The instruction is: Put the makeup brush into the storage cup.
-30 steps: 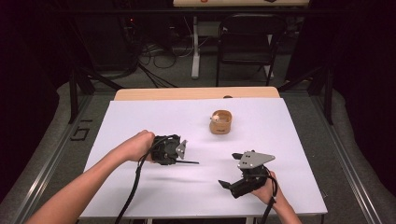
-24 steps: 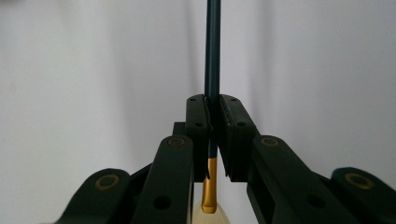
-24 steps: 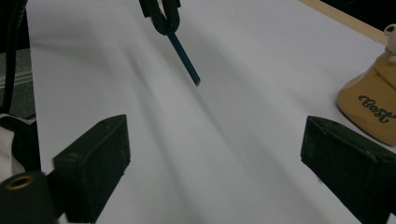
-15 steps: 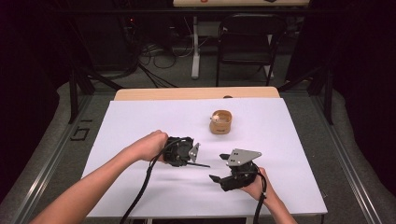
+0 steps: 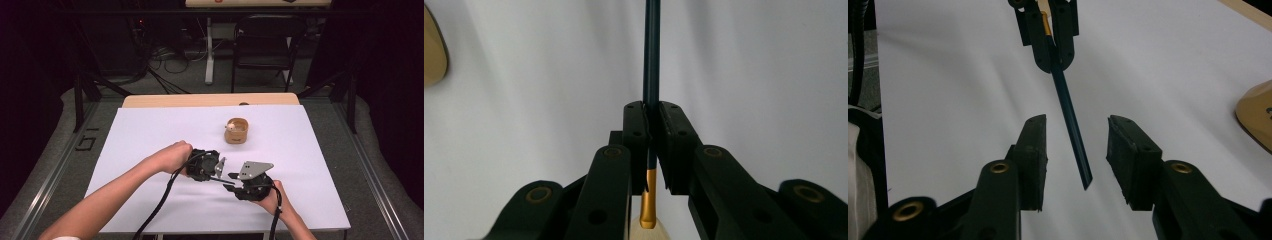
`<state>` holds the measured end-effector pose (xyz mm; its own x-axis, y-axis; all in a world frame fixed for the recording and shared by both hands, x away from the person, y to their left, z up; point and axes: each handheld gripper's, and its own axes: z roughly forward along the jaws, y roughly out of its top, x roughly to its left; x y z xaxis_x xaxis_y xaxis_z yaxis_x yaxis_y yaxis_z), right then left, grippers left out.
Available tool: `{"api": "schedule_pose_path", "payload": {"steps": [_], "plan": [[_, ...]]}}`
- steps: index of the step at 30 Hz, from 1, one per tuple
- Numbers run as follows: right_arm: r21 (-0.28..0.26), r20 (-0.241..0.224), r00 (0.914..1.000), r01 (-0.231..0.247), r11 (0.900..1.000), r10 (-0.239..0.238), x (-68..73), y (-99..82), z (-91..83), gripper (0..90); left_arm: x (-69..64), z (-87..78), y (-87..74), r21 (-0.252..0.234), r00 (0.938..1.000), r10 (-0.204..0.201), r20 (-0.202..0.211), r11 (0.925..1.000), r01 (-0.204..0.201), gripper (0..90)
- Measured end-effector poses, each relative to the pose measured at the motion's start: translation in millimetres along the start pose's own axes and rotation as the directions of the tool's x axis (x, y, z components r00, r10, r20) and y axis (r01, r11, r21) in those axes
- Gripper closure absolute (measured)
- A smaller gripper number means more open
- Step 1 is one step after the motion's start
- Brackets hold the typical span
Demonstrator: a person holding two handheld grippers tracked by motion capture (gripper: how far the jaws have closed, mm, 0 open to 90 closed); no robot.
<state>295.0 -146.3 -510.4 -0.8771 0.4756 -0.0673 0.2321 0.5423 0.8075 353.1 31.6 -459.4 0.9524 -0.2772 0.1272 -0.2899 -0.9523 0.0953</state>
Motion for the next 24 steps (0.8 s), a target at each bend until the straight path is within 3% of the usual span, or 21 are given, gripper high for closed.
{"api": "schedule_pose_path", "payload": {"steps": [12,24], "plan": [[0.025,-0.007,0.9999,0.012,0.9996,-0.011,0.3,-2.7,4.6,74.5,1.4,0.7,10.9,0.004,0.9997,0.022,-0.006,0.9997,-0.022,83.0],[0.035,-0.007,0.9999,0.015,0.9993,-0.015,-1.3,-4.7,4.0,81.2,2.4,2.1,17.5,0.022,0.9985,0.055,-0.008,0.9983,-0.055,82.9]]}}
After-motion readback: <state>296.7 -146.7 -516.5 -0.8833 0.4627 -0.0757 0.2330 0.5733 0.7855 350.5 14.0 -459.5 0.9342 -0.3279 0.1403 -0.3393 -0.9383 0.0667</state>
